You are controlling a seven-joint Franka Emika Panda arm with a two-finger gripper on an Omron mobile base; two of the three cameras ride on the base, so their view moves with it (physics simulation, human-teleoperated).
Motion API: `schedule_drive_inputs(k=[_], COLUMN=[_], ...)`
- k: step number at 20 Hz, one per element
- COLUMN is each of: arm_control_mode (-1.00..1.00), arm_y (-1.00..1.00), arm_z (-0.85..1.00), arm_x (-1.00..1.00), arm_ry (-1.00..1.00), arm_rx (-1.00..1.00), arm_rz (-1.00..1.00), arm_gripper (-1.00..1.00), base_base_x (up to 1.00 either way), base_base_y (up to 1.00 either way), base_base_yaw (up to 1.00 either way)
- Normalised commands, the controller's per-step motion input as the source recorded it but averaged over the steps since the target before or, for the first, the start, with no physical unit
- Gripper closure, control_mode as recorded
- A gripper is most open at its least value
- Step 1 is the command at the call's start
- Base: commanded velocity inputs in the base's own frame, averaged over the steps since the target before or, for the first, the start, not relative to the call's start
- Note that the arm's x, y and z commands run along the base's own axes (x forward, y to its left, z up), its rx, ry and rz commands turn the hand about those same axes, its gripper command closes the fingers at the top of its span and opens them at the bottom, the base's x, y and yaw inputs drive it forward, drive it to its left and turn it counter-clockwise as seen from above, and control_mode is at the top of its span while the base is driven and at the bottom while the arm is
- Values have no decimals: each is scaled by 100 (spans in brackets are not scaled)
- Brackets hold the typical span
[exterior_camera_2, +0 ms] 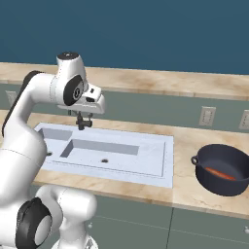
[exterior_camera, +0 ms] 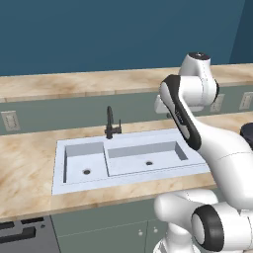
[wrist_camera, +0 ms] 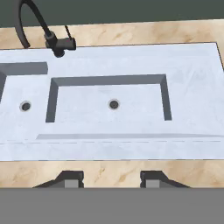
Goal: Dump the carrot from the pot into the sink. Then turn on the water and wash the carrot. Then turn off the water and put the carrot back in the pot.
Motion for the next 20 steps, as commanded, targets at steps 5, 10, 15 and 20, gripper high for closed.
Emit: schedule_drive_inputs(k=[5,10,15,20], arm_control_mode=[-100,-100,-100,-100], arm_y=[-7,-35,-57,-74], arm_z=[0,0,0,0], arm_x=[-4,-1,-10,-5], arm_ry=[-1,-1,0,0], arm_rx=[0,0,-1,-7], arm_rz=[0,0,0,0], arm_gripper=[-100,-100,-100,-100], base_base_x=[0,0,0,0], base_base_y=[0,0,0,0], base_base_yaw=[0,0,0,0])
